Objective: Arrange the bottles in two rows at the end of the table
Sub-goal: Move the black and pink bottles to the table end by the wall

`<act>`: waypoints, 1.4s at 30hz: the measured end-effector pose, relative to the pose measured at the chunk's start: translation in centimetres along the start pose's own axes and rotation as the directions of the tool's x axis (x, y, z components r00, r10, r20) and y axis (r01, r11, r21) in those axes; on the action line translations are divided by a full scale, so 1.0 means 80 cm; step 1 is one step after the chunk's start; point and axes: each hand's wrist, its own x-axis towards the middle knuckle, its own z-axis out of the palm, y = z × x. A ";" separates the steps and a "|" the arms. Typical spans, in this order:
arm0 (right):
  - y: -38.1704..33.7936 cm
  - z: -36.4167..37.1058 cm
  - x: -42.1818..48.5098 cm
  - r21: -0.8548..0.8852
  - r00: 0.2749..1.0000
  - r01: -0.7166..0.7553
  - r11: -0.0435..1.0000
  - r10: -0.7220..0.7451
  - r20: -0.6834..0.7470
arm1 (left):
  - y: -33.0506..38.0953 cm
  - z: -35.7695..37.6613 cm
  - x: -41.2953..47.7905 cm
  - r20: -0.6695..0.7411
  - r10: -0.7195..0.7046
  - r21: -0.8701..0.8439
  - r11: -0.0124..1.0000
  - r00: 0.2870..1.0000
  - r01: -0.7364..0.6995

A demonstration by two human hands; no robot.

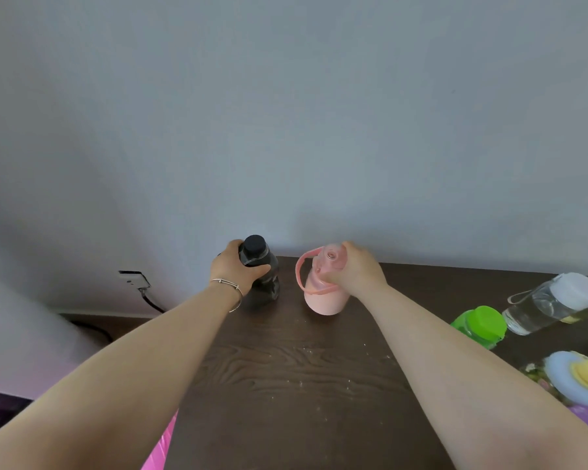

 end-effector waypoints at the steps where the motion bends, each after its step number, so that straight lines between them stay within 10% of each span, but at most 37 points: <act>1: -0.004 0.005 0.009 0.004 1.000 0.007 1.000 -0.007 0.006 | -0.001 0.001 0.007 -0.006 -0.004 0.007 1.000 1.000 0.004; 32: -0.033 0.042 0.067 -0.076 0.986 0.074 0.994 -0.061 0.152 | -0.009 0.012 0.065 0.064 0.042 0.244 0.968 0.997 -0.057; 42: -0.017 0.026 0.000 -0.438 0.954 0.300 0.848 -0.272 0.127 | -0.018 0.004 -0.003 0.183 0.302 0.744 0.580 0.935 -0.333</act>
